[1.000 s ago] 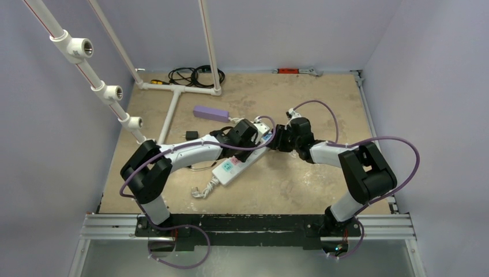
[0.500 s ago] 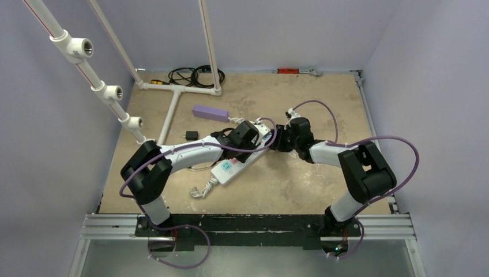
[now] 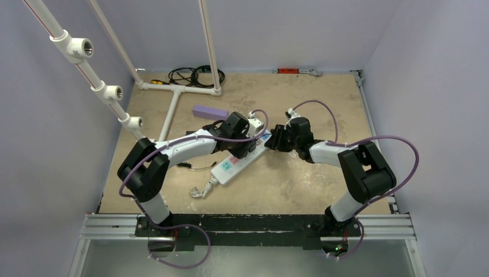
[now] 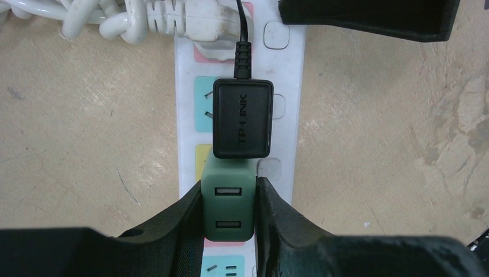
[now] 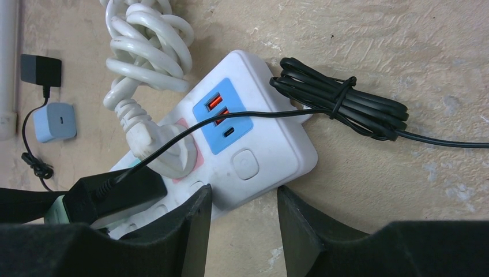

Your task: Pull the plug off the socket

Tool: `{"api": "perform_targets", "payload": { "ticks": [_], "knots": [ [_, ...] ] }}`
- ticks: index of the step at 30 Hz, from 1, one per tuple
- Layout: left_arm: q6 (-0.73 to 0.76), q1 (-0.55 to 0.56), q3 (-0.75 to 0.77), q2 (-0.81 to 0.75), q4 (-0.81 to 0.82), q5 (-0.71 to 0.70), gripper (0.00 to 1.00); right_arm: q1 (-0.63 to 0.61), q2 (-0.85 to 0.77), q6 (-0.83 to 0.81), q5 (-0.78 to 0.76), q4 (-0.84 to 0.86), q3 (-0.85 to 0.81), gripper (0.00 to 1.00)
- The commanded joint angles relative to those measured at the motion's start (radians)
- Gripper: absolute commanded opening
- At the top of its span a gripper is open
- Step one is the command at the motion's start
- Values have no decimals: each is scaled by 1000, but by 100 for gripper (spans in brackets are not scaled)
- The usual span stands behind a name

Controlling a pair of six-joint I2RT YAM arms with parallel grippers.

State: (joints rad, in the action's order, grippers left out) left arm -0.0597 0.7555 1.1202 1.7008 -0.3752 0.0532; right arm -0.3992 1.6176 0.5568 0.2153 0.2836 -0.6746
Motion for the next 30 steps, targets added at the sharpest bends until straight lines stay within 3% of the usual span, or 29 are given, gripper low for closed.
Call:
{"api": "perform_targets", "payload": {
  "ticks": [1,8,16,23,30],
  "knots": [
    [0,-29,22,-34,-80,26,0,5,38,-41,-56,-80,-4,46],
    [-11,-63,29,-26,-83,74,0,6,40,-41,-54,-81,-6,46],
    [-1,-53,13,-48,-75,-63,0,6,44,-42,-54,-81,-8,46],
    [29,58,-6,-60,-80,-323,0,6,50,-43,-53,-84,-11,46],
    [34,80,-14,-80,-74,-364,0,6,53,-42,-56,-86,-13,45]
  ]
}}
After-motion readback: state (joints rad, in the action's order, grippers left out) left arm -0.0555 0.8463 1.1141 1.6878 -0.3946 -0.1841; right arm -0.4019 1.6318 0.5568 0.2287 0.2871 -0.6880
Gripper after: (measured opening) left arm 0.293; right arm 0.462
